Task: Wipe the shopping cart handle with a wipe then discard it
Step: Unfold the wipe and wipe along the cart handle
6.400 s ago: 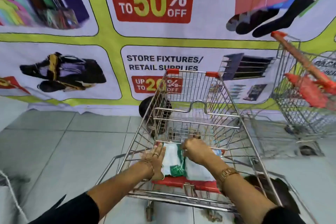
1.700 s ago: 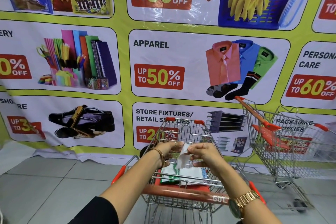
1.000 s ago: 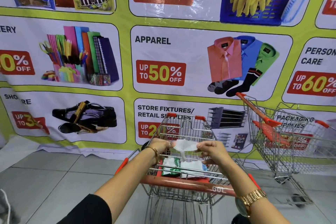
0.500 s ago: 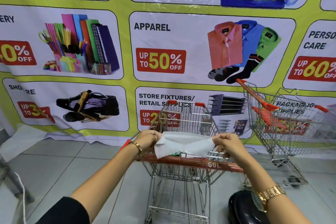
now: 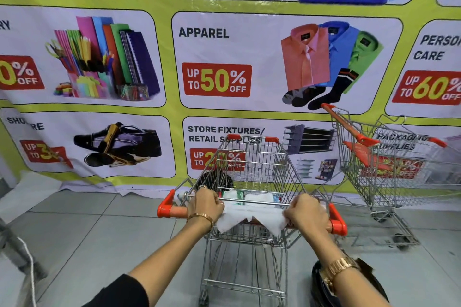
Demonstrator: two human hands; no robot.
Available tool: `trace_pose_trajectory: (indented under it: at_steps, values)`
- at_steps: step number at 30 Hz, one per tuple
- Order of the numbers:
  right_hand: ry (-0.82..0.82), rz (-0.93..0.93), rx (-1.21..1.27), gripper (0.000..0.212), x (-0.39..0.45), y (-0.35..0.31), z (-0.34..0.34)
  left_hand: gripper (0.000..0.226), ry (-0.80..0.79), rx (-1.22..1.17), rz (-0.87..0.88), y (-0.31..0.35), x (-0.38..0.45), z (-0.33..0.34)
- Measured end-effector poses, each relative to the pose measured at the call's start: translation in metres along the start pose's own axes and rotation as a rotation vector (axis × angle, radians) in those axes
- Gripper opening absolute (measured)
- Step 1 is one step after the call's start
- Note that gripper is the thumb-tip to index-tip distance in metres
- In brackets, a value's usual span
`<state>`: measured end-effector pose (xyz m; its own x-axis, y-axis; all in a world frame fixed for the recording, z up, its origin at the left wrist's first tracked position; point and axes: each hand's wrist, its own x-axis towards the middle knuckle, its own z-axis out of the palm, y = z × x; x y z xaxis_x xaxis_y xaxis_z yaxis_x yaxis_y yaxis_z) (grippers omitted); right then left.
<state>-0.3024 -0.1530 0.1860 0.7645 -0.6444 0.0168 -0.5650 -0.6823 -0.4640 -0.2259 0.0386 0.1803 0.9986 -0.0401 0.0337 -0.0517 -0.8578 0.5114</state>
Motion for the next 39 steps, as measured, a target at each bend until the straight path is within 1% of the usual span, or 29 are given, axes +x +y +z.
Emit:
trace_pose_trajectory:
  at_steps: [1,3,5,7,9,10,11,12,13,16,17,19,20,22,24,26,28,29,30,31,32,35,37,38,39]
  values:
    - [0.042,-0.011,-0.034,0.008,-0.002,-0.002,0.000,0.013,0.010,0.054,0.025,0.000,0.001,0.002]
    - [0.104,-0.065,-0.090,0.017,-0.005,-0.004,0.003,0.018,0.003,0.123,0.073,-0.003,0.003,0.005]
    - [0.119,-0.139,-0.068,0.027,-0.010,-0.010,0.008,0.019,0.005,0.137,0.101,-0.006,0.004,0.008]
    - [0.069,-0.257,0.035,0.031,-0.021,-0.019,0.017,0.019,0.026,0.134,0.130,-0.012,0.004,0.009]
    - [-0.041,-0.369,0.130,0.032,-0.031,-0.027,0.032,0.022,0.046,0.143,0.168,-0.018,0.003,0.010]
    - [-0.119,-0.395,0.135,0.040,-0.035,-0.028,0.039,0.024,0.062,0.147,0.182,-0.020,0.001,0.010]
    - [-0.174,-0.425,0.097,0.053,-0.039,-0.028,0.047,0.026,0.088,0.150,0.186,-0.023,0.000,0.009]
    - [-0.190,-0.445,0.038,0.065,-0.042,-0.027,0.052,0.028,0.123,0.154,0.185,-0.026,-0.001,0.007]
    - [-0.158,-0.449,0.006,0.069,-0.042,-0.025,0.057,0.029,0.159,0.163,0.181,-0.028,0.000,0.004]
    - [-0.015,-0.328,0.116,0.058,-0.048,-0.030,0.062,0.032,0.232,0.210,0.135,-0.044,0.010,-0.010]
    - [0.029,-0.288,0.135,0.059,-0.049,-0.034,0.063,0.032,0.236,0.220,0.115,-0.049,0.016,-0.016]
    - [0.037,-0.242,0.092,0.063,-0.053,-0.044,0.070,0.032,0.211,0.241,0.083,-0.063,0.033,-0.023]
    - [0.023,-0.240,0.039,0.065,-0.055,-0.052,0.076,0.032,0.189,0.241,0.064,-0.070,0.042,-0.024]
    - [0.017,-0.269,-0.091,0.064,-0.061,-0.074,0.091,0.033,0.142,0.154,0.008,-0.081,0.059,-0.025]
    - [0.039,-0.301,-0.163,0.048,-0.068,-0.098,0.108,0.037,0.077,0.063,-0.067,-0.088,0.071,-0.022]
    - [0.099,-0.344,-0.185,0.036,-0.070,-0.119,0.125,0.044,-0.002,0.069,-0.124,-0.099,0.079,-0.016]
    - [0.009,-0.364,-0.172,0.037,-0.069,-0.124,0.124,0.050,-0.067,0.130,-0.152,-0.103,0.082,-0.012]
    - [-0.037,-0.366,-0.155,0.040,-0.065,-0.121,0.124,0.054,-0.092,0.173,-0.143,-0.106,0.083,-0.010]
    - [-0.047,-0.355,-0.167,0.044,-0.061,-0.112,0.119,0.057,-0.102,0.215,-0.120,-0.105,0.082,-0.010]
    - [-0.019,-0.358,-0.195,0.047,-0.056,-0.097,0.115,0.059,-0.113,0.250,-0.092,-0.107,0.082,-0.009]
    - [0.045,-0.344,-0.206,0.047,-0.051,-0.080,0.109,0.061,-0.117,0.280,-0.065,-0.106,0.082,-0.009]
    - [0.197,-0.163,-0.211,0.052,-0.045,-0.042,0.099,0.059,-0.156,0.349,0.031,-0.108,0.083,-0.008]
    - [0.225,-0.066,-0.166,0.049,-0.048,-0.051,0.108,0.056,-0.185,0.388,0.117,-0.108,0.083,-0.007]
    - [0.213,-0.045,-0.157,0.045,-0.053,-0.066,0.114,0.055,-0.193,0.402,0.146,-0.108,0.083,-0.007]
    - [0.210,-0.065,-0.165,0.040,-0.058,-0.086,0.122,0.054,-0.204,0.414,0.160,-0.109,0.084,-0.006]
